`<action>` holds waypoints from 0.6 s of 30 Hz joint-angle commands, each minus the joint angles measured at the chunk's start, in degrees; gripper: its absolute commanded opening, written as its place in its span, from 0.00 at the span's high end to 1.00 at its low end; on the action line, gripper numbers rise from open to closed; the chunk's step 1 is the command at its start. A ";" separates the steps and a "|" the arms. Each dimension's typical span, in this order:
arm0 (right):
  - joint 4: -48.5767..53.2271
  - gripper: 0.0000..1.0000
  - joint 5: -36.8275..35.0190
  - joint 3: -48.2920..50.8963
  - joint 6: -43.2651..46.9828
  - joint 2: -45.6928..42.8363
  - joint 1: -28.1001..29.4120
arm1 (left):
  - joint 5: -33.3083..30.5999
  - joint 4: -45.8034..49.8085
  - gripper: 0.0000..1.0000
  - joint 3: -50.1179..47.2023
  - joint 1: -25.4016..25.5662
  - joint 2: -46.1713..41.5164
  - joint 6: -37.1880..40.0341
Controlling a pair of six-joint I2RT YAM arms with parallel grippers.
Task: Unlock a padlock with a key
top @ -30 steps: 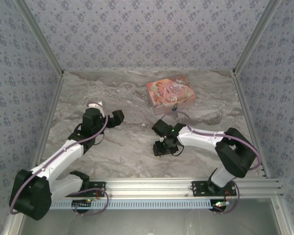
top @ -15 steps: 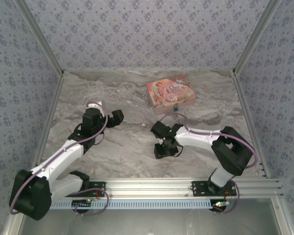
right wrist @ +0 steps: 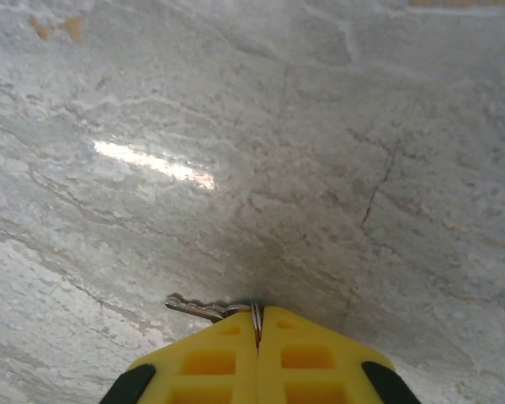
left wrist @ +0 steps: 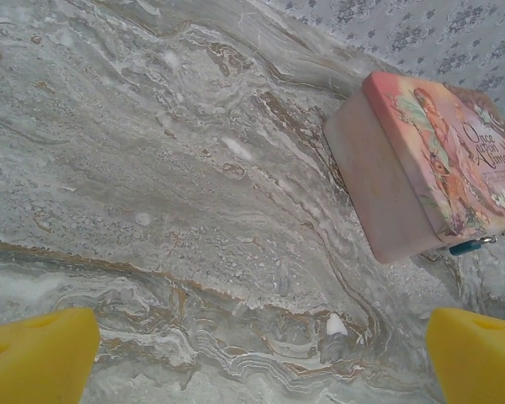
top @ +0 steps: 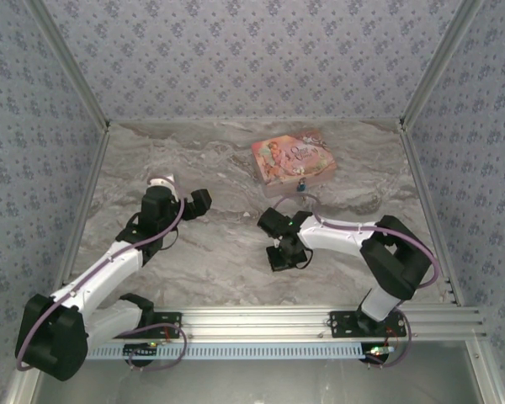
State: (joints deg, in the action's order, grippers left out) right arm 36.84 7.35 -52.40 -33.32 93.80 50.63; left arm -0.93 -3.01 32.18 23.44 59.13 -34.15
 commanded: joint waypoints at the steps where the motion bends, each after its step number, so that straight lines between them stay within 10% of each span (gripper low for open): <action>1: -2.10 0.99 0.60 1.14 -0.16 -0.22 0.96 | -1.01 0.64 0.00 0.73 0.36 -1.12 0.14; 18: -12.57 1.00 -21.72 4.62 4.16 -20.72 1.90 | 5.59 9.53 0.00 10.99 0.38 1.66 -11.49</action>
State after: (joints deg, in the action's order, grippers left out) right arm 25.98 -4.62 -47.37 -32.10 75.44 51.64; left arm 1.21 3.79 39.53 23.44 60.16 -40.75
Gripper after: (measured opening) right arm 0.058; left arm 0.994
